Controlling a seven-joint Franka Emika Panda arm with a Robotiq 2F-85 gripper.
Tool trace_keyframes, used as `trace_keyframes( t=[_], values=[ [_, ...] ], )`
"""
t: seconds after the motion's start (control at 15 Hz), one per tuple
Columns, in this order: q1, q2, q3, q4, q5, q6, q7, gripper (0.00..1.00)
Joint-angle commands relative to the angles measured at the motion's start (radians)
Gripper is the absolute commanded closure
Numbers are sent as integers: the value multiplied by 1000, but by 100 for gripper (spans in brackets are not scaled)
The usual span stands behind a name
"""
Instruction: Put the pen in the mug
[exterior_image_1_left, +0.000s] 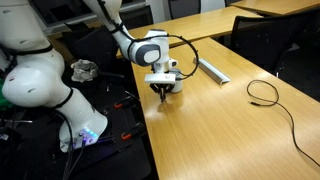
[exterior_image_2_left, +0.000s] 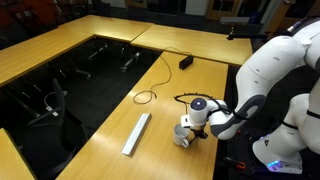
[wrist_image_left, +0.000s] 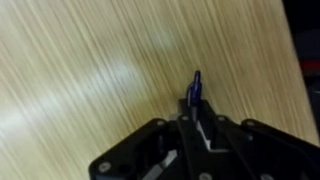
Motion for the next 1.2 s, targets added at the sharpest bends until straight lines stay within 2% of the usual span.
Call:
trace_keyframes(
  t=[0.0, 0.2, 0.4, 0.6, 0.93, 1.13],
  values=[
    [19, -116, 2, -24, -22, -155, 17, 96],
    [52, -199, -5, -11, -69, -329, 53, 96],
    [84, -258, 8, 38, -63, -547, 56, 96],
    [119, -278, 17, 114, -86, -700, 102, 96],
    [156, -210, 33, 295, -143, -885, 164, 96],
    [171, -128, 44, 409, -190, -987, 212, 96]
  ],
)
